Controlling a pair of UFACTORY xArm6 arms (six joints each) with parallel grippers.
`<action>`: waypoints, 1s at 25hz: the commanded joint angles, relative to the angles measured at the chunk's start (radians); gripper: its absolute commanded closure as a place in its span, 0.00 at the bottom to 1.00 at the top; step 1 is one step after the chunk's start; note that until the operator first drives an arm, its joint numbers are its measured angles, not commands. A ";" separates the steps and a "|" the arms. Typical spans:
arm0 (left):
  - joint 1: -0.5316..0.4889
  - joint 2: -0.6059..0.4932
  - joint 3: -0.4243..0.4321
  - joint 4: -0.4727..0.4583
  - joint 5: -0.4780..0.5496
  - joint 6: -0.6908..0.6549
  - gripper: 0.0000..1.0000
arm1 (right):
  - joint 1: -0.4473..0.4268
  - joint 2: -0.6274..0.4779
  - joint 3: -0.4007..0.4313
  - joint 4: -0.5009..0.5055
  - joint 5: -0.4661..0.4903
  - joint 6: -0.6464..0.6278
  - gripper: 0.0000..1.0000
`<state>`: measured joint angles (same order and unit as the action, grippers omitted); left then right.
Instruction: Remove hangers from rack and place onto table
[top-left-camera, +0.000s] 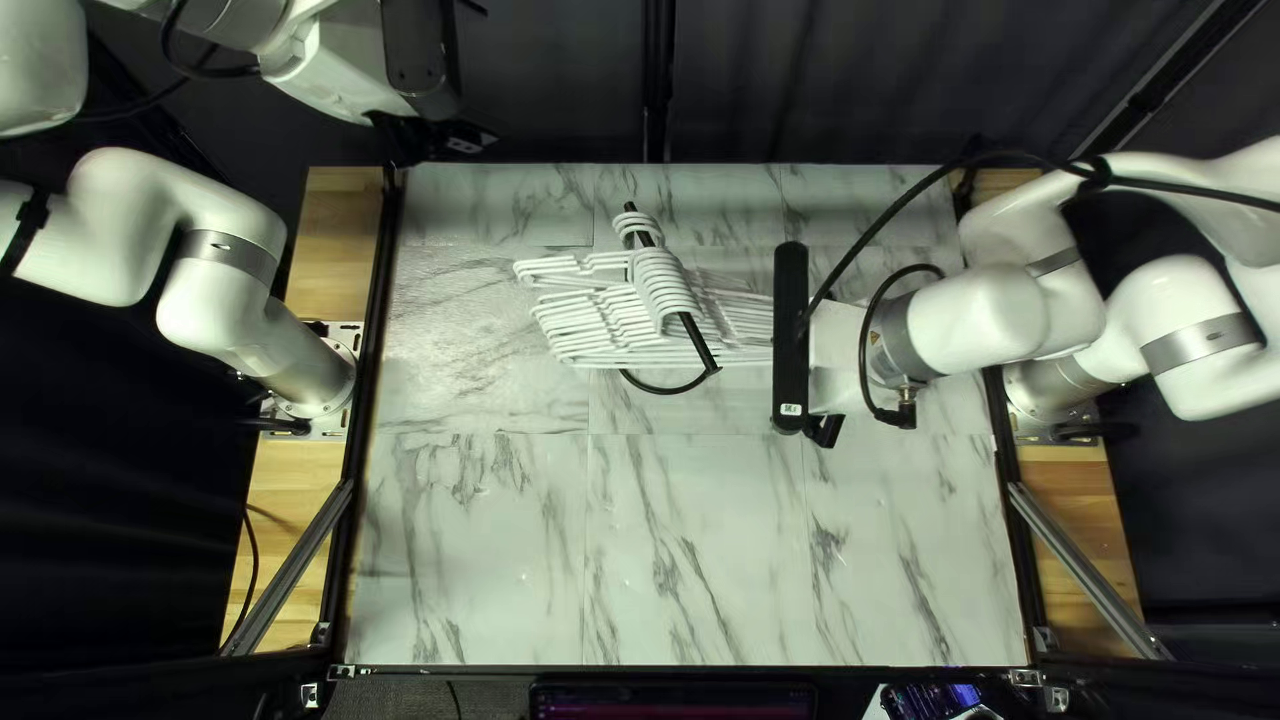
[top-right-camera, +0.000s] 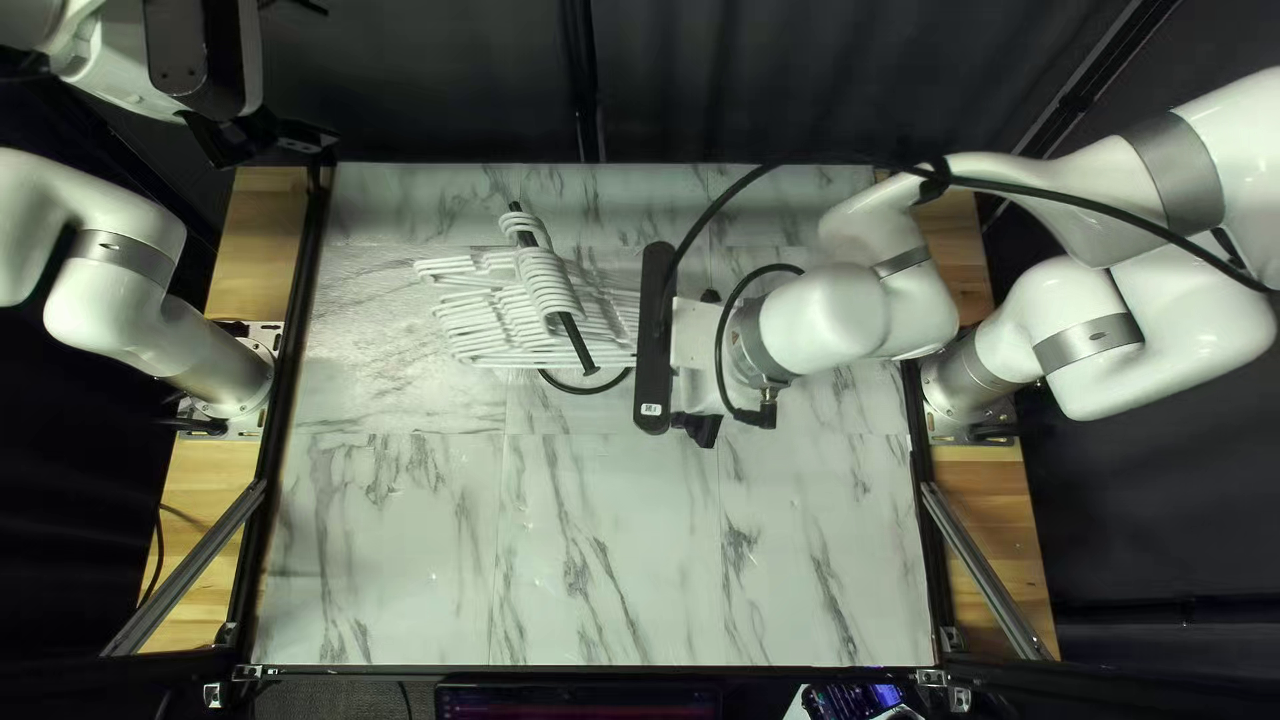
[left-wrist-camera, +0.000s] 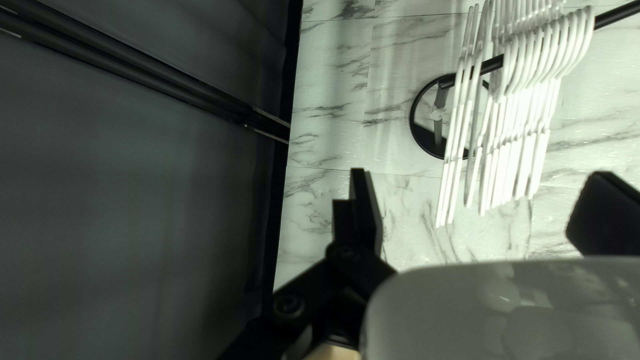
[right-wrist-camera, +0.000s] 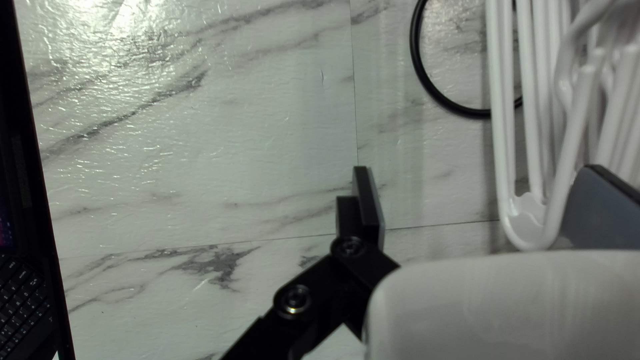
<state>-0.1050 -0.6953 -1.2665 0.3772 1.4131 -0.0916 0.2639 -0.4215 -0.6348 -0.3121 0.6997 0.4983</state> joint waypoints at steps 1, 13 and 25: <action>0.000 0.000 0.000 0.000 0.000 0.000 0.00 | -0.001 0.001 0.002 0.003 -0.004 -0.001 0.00; 0.000 0.000 0.000 0.000 0.000 0.000 0.00 | 0.010 0.037 -0.030 -0.001 -0.005 0.002 0.00; 0.000 0.000 0.000 0.000 0.000 0.000 0.00 | 0.009 0.064 -0.039 0.008 -0.023 -0.015 0.00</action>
<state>-0.1050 -0.6953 -1.2665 0.3772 1.4131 -0.0916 0.2743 -0.3630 -0.6715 -0.3071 0.6813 0.4889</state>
